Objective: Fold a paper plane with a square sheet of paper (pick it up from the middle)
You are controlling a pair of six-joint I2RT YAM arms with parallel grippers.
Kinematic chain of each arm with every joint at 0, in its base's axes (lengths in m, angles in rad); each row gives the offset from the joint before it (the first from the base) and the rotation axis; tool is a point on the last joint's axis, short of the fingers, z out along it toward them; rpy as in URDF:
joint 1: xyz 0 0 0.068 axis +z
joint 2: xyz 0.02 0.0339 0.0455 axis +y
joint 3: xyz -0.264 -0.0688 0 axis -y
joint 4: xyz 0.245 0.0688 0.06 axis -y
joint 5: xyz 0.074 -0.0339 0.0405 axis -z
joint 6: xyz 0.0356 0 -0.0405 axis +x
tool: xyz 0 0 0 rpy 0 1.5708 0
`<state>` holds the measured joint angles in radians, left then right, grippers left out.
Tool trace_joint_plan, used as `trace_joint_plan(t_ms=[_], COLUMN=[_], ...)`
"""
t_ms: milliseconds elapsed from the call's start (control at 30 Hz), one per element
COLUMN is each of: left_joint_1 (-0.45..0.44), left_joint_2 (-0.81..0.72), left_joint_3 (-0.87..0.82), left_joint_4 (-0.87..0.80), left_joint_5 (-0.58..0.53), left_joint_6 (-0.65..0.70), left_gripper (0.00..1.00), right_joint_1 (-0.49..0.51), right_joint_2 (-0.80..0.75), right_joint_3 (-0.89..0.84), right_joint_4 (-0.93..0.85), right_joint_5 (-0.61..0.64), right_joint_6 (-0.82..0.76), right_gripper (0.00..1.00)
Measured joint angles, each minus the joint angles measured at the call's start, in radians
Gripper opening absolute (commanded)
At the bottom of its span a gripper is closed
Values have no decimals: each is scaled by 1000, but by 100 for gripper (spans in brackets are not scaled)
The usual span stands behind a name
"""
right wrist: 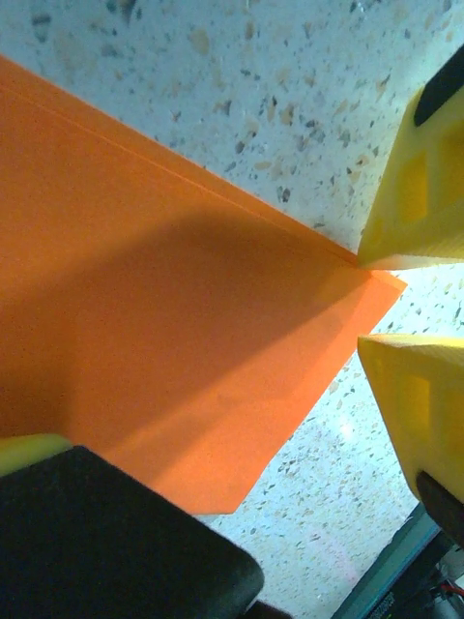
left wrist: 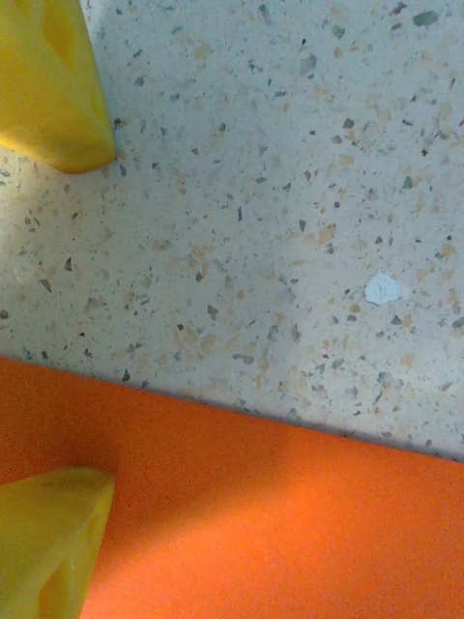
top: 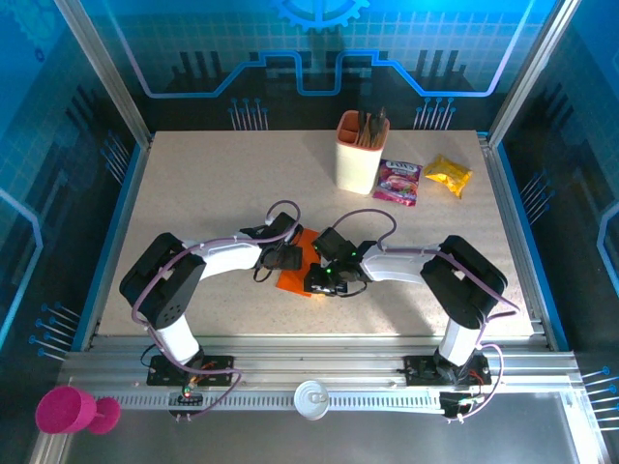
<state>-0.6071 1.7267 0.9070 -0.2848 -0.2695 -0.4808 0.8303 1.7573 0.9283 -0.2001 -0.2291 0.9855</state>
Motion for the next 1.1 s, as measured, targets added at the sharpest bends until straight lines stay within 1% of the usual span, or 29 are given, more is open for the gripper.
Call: trace_joint_plan(t_ms=[200, 700, 800, 900, 1100], left_joint_1=[0, 0, 0, -5, -60], left_joint_2=[0, -11, -29, -42, -45], left_joint_3=[0, -19, -47, -66, -79], left_joint_4=[0, 26, 60, 88, 127], left_joint_5=[0, 2, 8, 6, -60], left_joint_6=[0, -23, -56, -110, -271], left_gripper=[82, 81, 80, 79, 79], right_joint_1=[0, -14, -20, -47, -124], right_joint_2=[0, 1, -26, -95, -249], right_joint_3=[0, -3, -38, -92, -148], right_joint_4=[1, 5, 7, -6, -58], right_joint_5=[0, 1, 10, 20, 57], right_joint_6=[3, 2, 1, -5, -41], right_gripper=[17, 21, 22, 23, 24])
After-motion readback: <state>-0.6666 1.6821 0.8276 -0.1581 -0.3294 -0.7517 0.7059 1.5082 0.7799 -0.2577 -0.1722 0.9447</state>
